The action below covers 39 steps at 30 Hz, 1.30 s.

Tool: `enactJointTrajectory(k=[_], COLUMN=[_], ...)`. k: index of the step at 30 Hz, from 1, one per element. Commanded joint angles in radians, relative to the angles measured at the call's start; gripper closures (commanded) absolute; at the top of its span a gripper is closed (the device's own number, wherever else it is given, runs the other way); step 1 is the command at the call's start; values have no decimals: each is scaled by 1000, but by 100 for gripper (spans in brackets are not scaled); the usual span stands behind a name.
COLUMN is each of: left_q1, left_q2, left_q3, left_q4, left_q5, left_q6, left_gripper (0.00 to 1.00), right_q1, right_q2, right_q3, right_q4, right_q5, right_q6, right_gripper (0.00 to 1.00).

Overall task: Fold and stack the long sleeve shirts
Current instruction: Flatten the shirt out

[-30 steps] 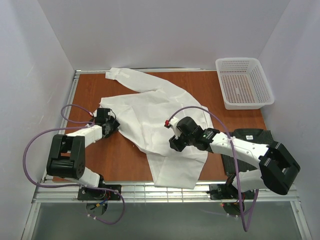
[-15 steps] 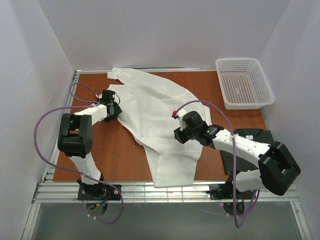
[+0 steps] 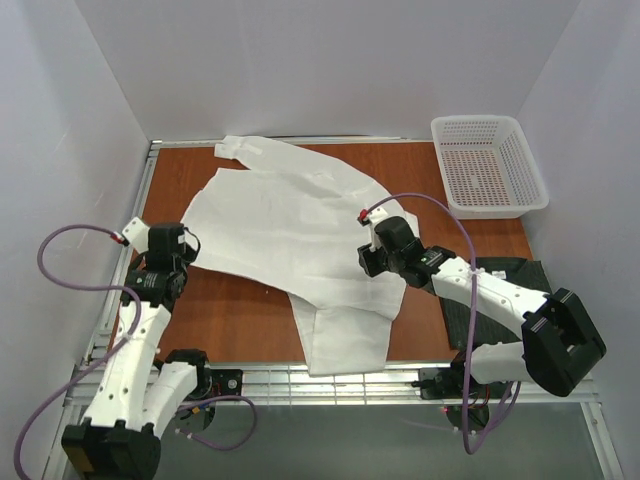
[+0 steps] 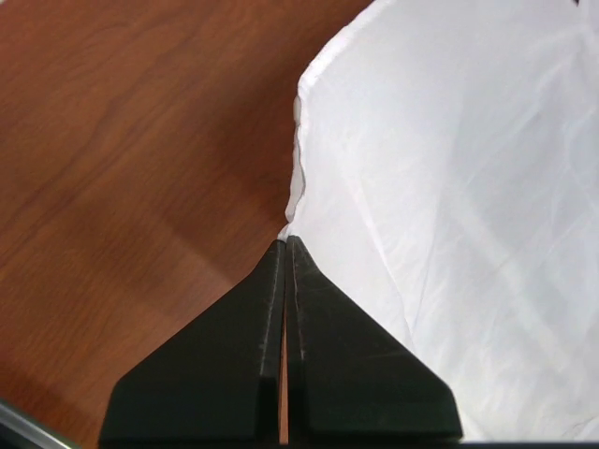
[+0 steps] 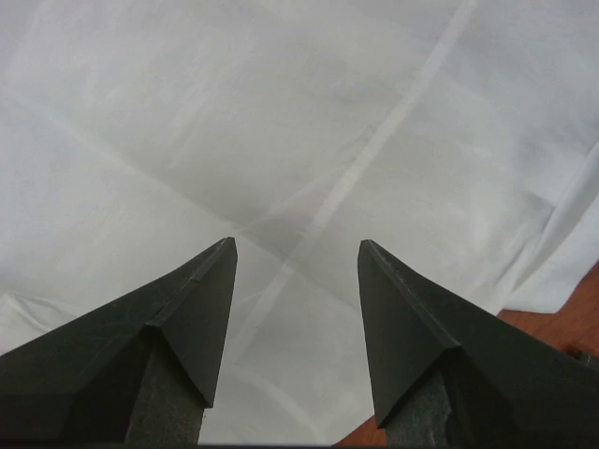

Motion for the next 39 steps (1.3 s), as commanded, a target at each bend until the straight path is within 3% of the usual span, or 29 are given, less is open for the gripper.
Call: enactJointTrajectory(k=[1, 6, 9, 10, 11, 15, 20, 25, 35, 39], left_q1=[3, 4, 4, 4, 4, 4, 4, 4, 30, 64], left_q2=[-95, -146, -159, -162, -167, -181, -126, 75, 621, 742], left_q3=[7, 113, 147, 148, 150, 154, 130, 56, 65, 65], left_q4=[-166, -255, -257, -236, -228, -203, 3, 207, 432, 497], left_q5=[-128, -223, -239, -231, -211, -184, -27, 241, 337, 352], left_q6=[-119, -117, -86, -59, -50, -10, 150, 167, 36, 4], left_gripper=[100, 100, 89, 81, 55, 17, 15, 14, 15, 15], right_q1=[-30, -64, -81, -86, -92, -142, -231, -302, -359, -369], right_q2=[-19, -22, -13, -11, -8, 23, 116, 208, 392, 448], right_q3=[26, 52, 73, 78, 82, 113, 153, 181, 208, 234], right_q4=[33, 33, 32, 33, 33, 10, -10, -10, 36, 49], right_q5=[50, 52, 56, 56, 55, 48, -14, -53, -83, -70], right_q6=[52, 73, 72, 70, 72, 70, 104, 132, 132, 129], right_gripper=[50, 44, 41, 39, 37, 35, 39, 48, 56, 56])
